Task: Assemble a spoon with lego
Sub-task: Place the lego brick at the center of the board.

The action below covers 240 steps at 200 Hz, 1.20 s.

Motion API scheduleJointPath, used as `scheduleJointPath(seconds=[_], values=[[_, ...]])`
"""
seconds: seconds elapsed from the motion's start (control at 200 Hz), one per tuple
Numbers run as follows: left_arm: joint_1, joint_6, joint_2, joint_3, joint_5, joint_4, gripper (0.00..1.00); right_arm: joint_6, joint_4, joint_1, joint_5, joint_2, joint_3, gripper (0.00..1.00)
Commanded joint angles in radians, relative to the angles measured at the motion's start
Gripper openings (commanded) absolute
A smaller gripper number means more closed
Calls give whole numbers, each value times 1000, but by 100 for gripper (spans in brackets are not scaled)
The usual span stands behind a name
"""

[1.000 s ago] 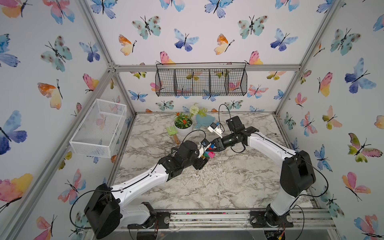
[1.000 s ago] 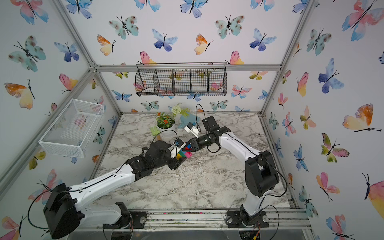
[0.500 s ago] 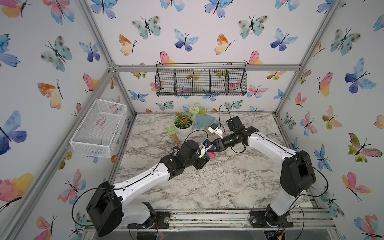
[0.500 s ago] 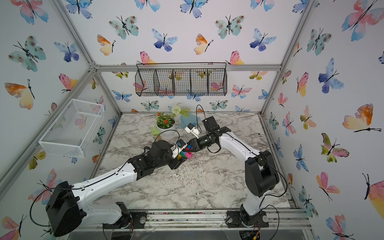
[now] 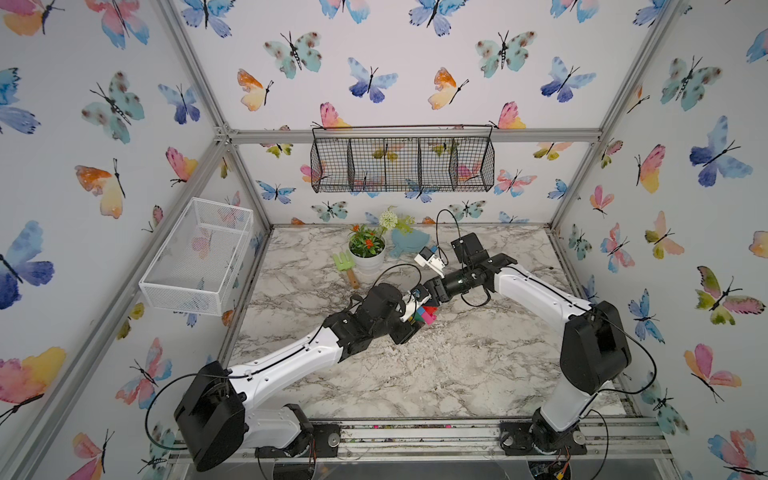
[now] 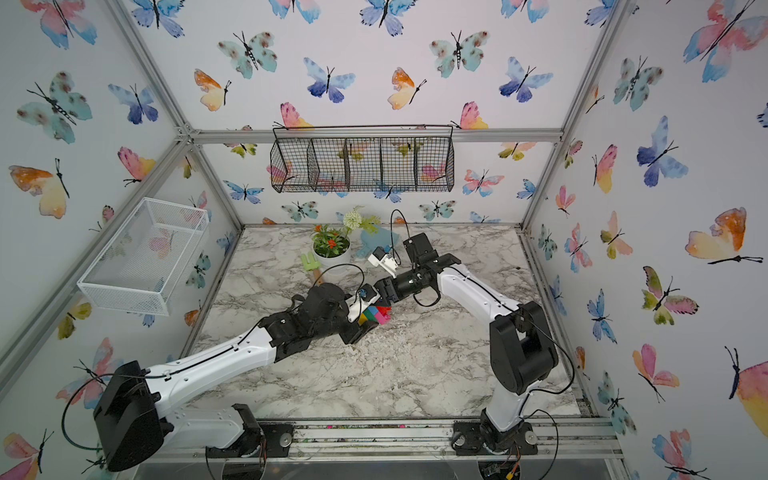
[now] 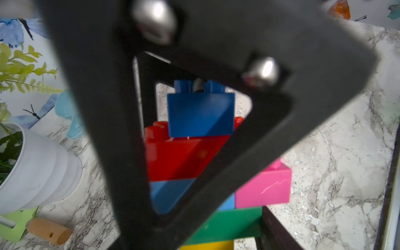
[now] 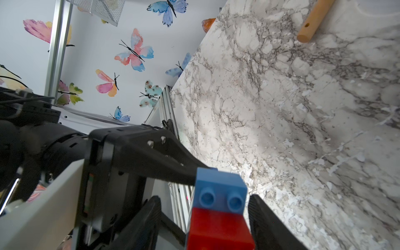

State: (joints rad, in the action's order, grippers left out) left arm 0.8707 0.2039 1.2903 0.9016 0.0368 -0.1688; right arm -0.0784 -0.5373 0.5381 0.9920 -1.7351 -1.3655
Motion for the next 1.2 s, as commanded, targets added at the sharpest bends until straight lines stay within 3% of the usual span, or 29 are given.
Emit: scheduleJointPath(seconds=[0.0,0.195,0.546,0.846,1.021,1.196], values=[[1,5,8,19,29,-15,53,-12,13,2,-33,14,-6,70],[2,-3,25,20,38,-55,53,-89,22,-47,-127,-8,-11,82],[-1,12,129,44,58,-156,53,-395,315,-373,-200,111,180,97],[5,13,339,189,46,-296,50,-296,225,-386,-240,153,184,98],[22,-7,467,287,-21,-362,49,-278,196,-395,-312,206,196,98],[24,-16,542,336,-20,-383,58,-258,164,-408,-351,279,206,98]])
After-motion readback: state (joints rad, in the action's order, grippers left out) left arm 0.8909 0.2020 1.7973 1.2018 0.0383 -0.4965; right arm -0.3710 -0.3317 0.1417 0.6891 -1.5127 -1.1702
